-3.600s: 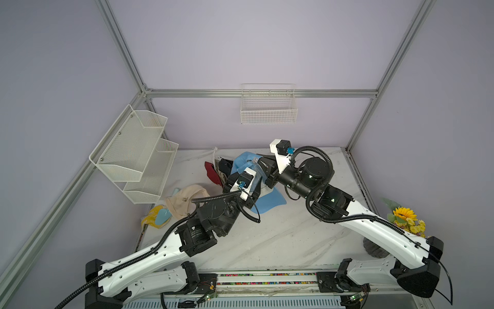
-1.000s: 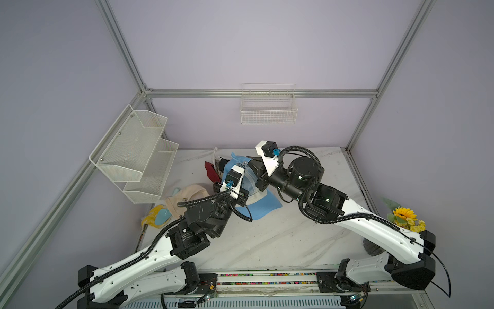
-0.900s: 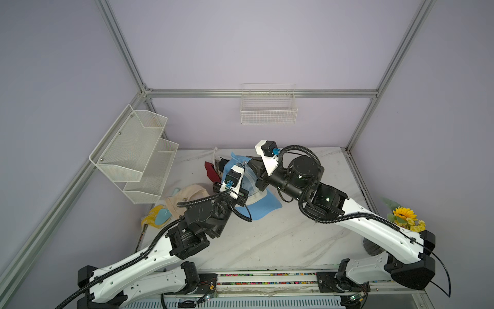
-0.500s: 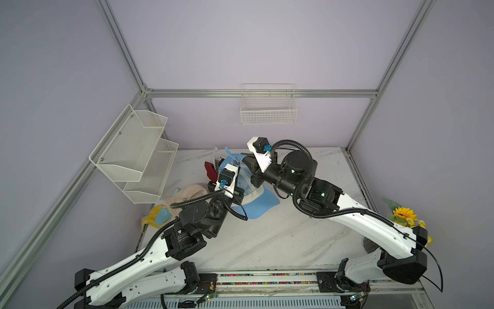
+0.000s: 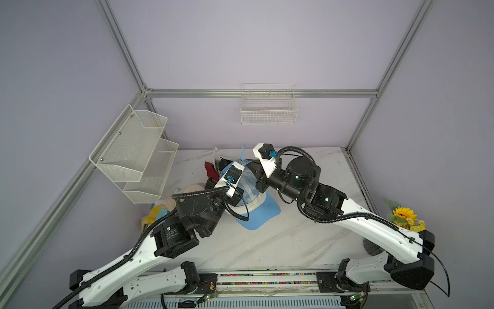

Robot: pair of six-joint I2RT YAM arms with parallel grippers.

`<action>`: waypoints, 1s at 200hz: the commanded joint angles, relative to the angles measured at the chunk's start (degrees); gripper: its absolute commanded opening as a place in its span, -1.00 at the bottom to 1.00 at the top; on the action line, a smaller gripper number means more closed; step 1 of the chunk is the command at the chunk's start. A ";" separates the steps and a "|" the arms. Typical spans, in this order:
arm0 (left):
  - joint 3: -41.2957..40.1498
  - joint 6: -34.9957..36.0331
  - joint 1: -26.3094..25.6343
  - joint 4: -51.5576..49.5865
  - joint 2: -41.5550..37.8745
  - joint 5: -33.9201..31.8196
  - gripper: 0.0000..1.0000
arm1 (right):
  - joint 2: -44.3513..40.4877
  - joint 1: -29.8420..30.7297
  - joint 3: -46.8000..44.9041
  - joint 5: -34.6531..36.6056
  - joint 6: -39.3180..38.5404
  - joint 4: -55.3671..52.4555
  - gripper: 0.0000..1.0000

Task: Open the adjustable buckle of the baseball cap
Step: Pull the adjustable strap on the baseball cap.

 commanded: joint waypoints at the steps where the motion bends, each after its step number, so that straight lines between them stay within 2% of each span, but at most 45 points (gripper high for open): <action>1: 7.85 5.18 -0.53 1.39 0.09 -3.95 -1.00 | -2.24 -4.54 -4.61 11.36 5.02 2.79 -1.00; 58: 9.62 3.56 1.95 2.34 3.49 -1.16 -1.00 | -4.35 -4.28 -6.45 7.24 5.69 2.34 -1.00; 82: 9.74 2.41 2.94 1.83 4.20 0.20 -1.00 | -3.55 -4.33 -5.64 1.53 5.85 1.09 -1.00; 97: 10.48 1.96 3.18 0.70 5.07 0.48 -1.00 | -3.28 -4.27 -6.01 0.82 5.98 1.30 -1.00; 112: 10.81 1.46 3.37 0.33 5.28 1.31 -1.00 | -3.32 -4.30 -6.50 0.14 5.70 1.72 -0.83; 132: 10.99 1.08 3.63 0.24 5.49 2.01 -1.00 | -3.15 -4.26 -6.43 -1.38 5.05 1.92 -0.47; 145: 11.20 0.72 3.91 -0.14 5.65 2.65 -1.00 | -2.85 -4.02 -6.23 -1.90 4.71 2.23 -0.32; 163: 11.45 0.20 4.08 -0.85 5.94 3.26 -1.00 | -2.31 -3.60 -5.91 -2.16 4.47 2.74 -0.23; 200: 11.60 -1.09 4.42 -2.36 6.45 4.86 -1.00 | -1.58 -2.35 -4.97 -2.13 4.14 4.19 -0.20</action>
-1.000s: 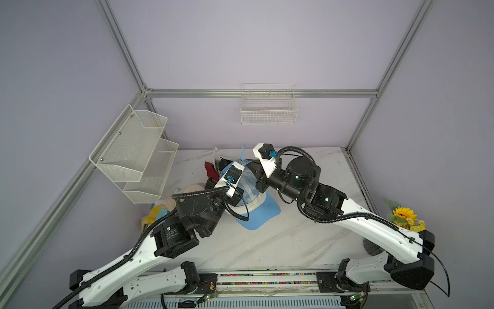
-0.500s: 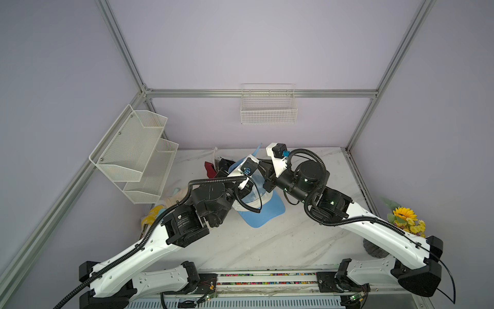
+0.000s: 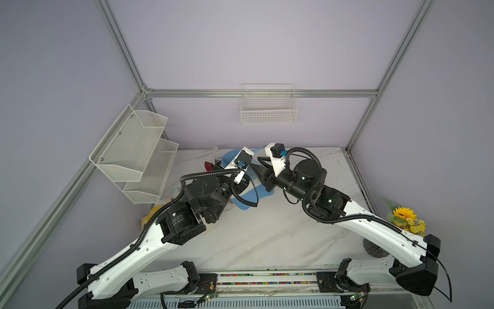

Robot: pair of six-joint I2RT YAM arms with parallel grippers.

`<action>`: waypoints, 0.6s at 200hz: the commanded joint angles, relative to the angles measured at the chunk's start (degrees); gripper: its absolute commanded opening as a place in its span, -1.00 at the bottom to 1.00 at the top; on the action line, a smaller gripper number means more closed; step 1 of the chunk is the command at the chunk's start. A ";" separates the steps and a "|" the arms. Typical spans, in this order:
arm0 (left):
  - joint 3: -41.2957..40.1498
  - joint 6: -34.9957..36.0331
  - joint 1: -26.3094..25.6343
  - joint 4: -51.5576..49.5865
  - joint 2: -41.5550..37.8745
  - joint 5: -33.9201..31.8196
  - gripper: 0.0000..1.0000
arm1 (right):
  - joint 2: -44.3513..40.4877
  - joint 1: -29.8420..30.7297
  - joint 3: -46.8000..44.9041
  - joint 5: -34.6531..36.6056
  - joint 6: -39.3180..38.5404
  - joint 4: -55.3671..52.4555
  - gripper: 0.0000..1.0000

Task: Open the adjustable buckle of the baseball cap
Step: Pull the adjustable strap on the baseball cap.

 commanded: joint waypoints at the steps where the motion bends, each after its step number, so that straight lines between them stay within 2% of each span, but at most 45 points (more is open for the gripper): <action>1: 2.54 -2.03 0.54 1.12 -0.32 1.67 -1.00 | 0.61 0.78 0.97 0.25 -0.52 1.30 -0.20; 84: 3.64 -4.07 1.14 -2.68 1.66 3.07 -1.00 | 0.64 3.95 4.64 3.70 -3.65 1.97 -0.21; 108: 3.79 -4.68 1.25 -3.46 1.82 3.88 -1.00 | 0.26 4.18 4.38 4.54 -4.12 2.41 -0.30; 120: 3.79 -5.04 1.24 -3.97 1.76 4.48 -1.00 | 0.10 4.13 4.20 4.56 -4.23 2.74 -0.42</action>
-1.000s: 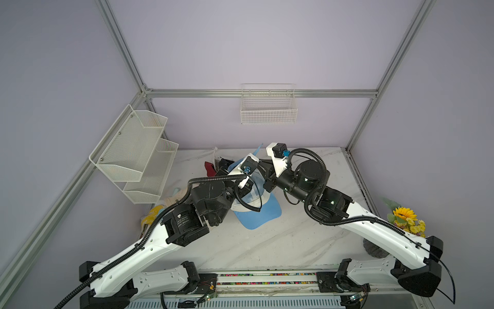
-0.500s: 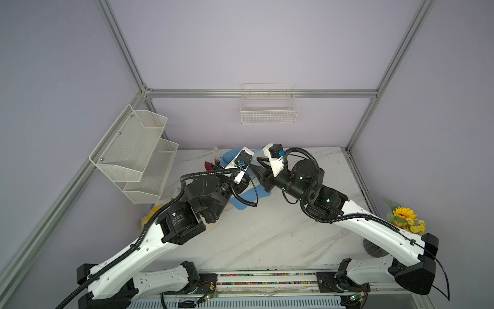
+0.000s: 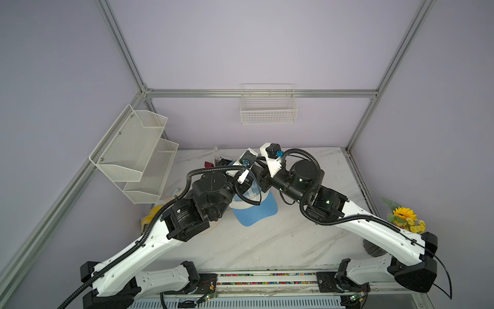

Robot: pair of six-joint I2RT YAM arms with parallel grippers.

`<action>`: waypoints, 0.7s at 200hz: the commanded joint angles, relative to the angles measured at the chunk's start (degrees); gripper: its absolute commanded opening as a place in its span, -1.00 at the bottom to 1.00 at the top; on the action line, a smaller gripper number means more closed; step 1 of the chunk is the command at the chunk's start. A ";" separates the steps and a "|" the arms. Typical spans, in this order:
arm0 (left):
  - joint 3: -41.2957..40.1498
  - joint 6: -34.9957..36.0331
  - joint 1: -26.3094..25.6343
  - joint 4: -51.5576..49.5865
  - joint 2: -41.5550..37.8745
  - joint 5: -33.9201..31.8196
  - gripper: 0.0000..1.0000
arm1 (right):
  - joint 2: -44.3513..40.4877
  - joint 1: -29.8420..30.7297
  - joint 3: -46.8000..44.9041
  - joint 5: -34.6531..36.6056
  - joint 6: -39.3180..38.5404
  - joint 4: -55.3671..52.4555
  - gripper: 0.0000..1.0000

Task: Open the adjustable buckle of the baseball cap
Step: Pull the adjustable strap on the baseball cap.

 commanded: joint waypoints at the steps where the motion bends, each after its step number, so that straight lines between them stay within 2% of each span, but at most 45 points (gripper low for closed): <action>1: 2.96 -2.04 0.19 0.28 -0.19 2.10 -1.00 | -1.13 0.37 0.92 1.22 -1.04 2.38 -0.43; 24: 3.05 -2.67 0.29 -0.72 -0.10 3.11 -1.00 | -1.15 0.40 0.80 1.35 -1.14 3.05 -0.74; 44: 2.63 -2.95 0.40 -0.98 -0.17 3.65 -1.00 | -1.23 0.38 0.66 1.83 -1.22 3.60 -0.90; 63: 2.09 -3.29 0.60 -1.12 -0.28 3.83 -1.00 | -1.47 0.40 0.27 2.73 -1.19 4.52 -0.97; 140: -0.60 -4.65 0.97 -1.71 -3.21 3.39 -1.00 | -0.92 0.37 1.22 7.15 -1.47 5.23 -1.00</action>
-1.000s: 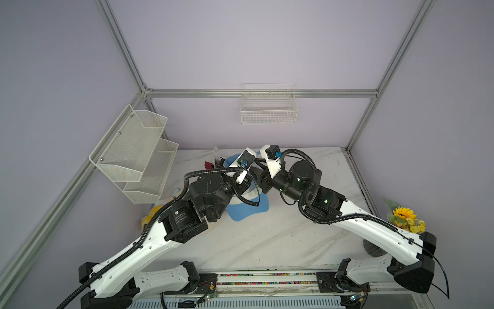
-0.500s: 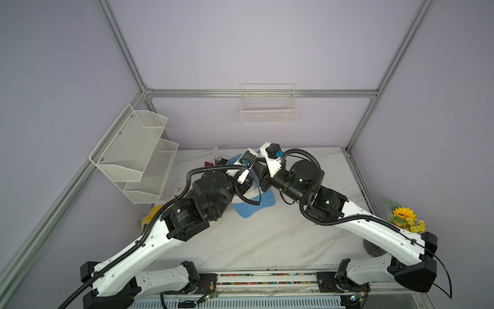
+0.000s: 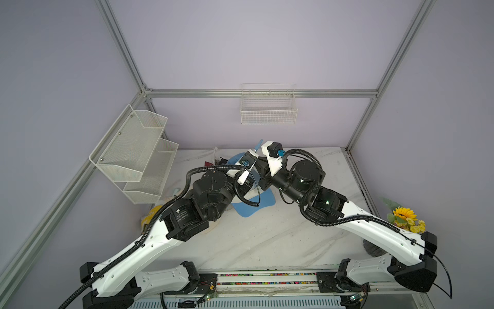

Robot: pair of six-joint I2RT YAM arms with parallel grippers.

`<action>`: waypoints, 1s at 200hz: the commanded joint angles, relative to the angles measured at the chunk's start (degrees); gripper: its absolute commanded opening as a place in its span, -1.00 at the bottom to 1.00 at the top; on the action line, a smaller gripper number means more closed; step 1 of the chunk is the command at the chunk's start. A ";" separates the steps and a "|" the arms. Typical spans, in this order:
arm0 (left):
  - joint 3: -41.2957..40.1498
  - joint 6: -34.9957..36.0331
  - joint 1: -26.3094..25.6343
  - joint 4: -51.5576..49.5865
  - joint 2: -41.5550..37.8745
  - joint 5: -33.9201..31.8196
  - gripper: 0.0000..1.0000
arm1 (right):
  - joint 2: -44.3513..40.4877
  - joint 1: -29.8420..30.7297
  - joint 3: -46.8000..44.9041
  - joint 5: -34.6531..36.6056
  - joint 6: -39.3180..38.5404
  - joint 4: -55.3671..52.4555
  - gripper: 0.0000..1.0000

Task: Open the adjustable buckle of the baseball cap
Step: Pull the adjustable strap on the baseball cap.

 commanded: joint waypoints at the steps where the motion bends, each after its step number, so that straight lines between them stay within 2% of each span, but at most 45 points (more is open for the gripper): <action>1: -0.73 -1.74 0.46 0.43 -2.76 0.05 -1.00 | -0.84 0.35 1.29 2.89 -0.67 2.92 -1.00; 93: -5.80 -4.06 0.47 -0.01 -8.46 -2.00 -1.00 | 1.51 0.21 5.10 6.08 -3.79 2.65 -1.00; 200: -9.34 -3.61 2.38 3.38 -10.61 -3.15 -1.00 | 1.52 -0.87 4.67 7.12 -3.73 1.53 -1.00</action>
